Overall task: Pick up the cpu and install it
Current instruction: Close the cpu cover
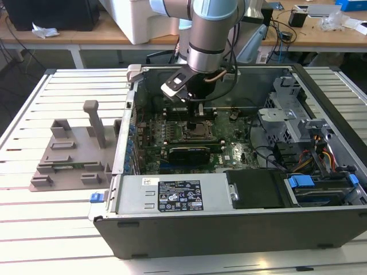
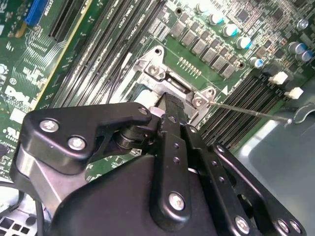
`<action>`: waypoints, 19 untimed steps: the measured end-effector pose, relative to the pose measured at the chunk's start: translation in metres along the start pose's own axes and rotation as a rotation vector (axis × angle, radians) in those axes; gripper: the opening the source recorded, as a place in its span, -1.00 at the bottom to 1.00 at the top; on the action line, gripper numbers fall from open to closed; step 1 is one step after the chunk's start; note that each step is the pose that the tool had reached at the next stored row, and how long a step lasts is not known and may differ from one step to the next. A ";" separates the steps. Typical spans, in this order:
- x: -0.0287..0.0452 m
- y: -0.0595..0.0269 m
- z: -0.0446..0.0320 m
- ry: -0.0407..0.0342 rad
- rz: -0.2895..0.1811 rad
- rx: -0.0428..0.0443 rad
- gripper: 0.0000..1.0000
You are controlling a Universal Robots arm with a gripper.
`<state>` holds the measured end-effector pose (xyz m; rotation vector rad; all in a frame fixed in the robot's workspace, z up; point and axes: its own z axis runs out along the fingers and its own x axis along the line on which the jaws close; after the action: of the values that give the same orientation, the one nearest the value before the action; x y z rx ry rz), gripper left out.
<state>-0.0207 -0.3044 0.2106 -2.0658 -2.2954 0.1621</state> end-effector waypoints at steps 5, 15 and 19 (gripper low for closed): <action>-0.0002 -0.0004 -0.0060 0.0002 0.000 -0.0001 -0.79; -0.0007 -0.0022 -0.0219 0.0001 0.000 -0.0001 -0.79; -0.0009 -0.0028 -0.0280 0.0002 0.000 -0.0001 -0.79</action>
<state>-0.0204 -0.3044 0.2388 -2.0659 -2.2952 0.1618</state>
